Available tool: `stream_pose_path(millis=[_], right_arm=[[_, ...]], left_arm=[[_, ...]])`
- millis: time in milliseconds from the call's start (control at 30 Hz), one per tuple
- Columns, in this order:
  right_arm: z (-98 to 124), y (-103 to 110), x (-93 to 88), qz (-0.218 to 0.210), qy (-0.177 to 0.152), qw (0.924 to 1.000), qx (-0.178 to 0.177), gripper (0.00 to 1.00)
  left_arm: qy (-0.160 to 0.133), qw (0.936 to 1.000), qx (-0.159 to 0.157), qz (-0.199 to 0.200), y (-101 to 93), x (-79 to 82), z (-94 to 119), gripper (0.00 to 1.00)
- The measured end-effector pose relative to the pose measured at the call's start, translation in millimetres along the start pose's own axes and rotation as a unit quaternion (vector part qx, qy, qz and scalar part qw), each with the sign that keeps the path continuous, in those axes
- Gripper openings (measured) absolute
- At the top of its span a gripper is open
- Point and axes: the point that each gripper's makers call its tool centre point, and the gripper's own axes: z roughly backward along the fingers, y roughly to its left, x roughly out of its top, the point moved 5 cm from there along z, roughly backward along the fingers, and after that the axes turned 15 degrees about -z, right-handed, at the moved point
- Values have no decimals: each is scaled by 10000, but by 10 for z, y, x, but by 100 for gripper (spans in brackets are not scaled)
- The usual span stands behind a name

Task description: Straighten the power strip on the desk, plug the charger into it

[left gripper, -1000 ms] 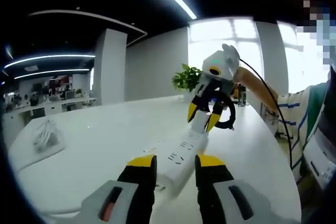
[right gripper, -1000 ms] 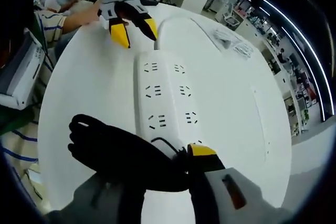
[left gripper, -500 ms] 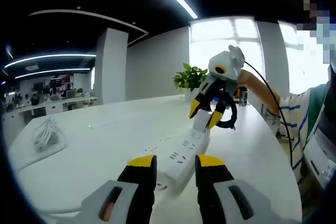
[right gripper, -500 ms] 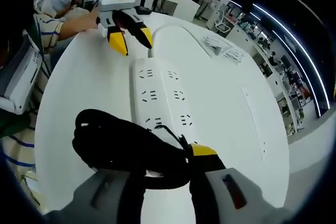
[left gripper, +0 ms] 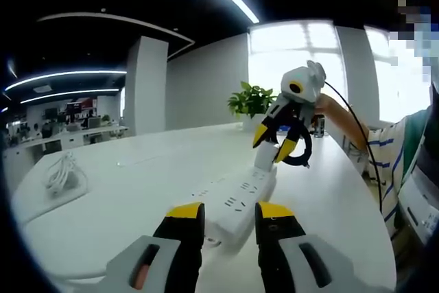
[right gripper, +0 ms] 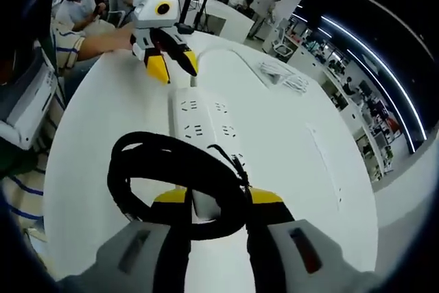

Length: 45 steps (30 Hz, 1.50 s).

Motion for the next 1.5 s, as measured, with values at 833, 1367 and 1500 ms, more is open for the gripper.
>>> stream_pose_path(millis=[833,1367,1500], right_arm=[[103,-66,-145,-520,-1689,9842,93,35],[111,-67,-245,-1004,-2412,9652,82,39],[179,-87,-275,-1055,-2526,9618,68,39]], left_arm=[[87,9999,84,-13,37,-30,15,29],[125,9999,69,-60,24,-31,14,29],[117,9999,56,-71,23,-21,21,30]])
